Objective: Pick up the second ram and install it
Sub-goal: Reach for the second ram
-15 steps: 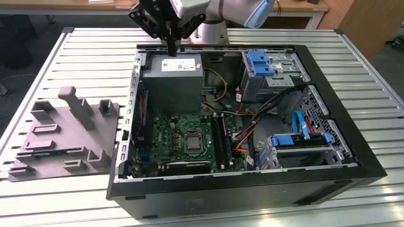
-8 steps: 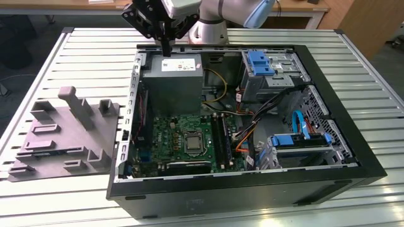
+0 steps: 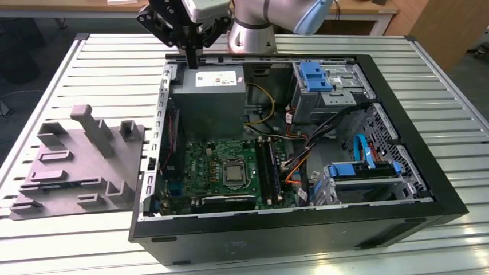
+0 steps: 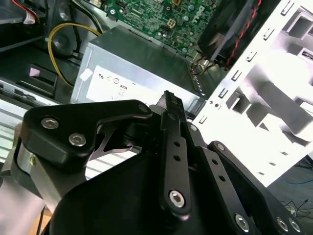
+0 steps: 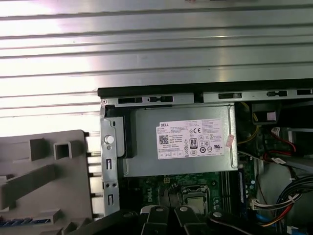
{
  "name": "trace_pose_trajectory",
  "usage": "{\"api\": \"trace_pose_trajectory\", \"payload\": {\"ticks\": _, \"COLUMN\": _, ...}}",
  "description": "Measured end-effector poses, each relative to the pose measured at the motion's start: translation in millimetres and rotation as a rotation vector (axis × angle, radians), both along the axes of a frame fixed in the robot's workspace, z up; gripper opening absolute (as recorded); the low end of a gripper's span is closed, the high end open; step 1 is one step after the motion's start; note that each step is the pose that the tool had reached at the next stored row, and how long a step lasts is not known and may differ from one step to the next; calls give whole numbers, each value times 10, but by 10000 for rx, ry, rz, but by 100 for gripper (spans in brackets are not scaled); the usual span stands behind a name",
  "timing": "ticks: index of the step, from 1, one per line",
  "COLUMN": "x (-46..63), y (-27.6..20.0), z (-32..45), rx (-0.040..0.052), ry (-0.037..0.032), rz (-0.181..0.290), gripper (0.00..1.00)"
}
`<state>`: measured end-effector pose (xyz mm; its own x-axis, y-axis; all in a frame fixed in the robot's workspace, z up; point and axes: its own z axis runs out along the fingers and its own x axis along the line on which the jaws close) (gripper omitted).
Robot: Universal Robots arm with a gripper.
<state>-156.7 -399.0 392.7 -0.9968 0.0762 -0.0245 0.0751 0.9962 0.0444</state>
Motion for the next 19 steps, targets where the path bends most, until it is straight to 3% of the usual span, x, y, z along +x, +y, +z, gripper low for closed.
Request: {"api": "trace_pose_trajectory", "payload": {"ticks": 19, "x": -376, "y": 0, "z": -4, "rx": 0, "ry": 0, "rz": 0, "gripper": 11}}
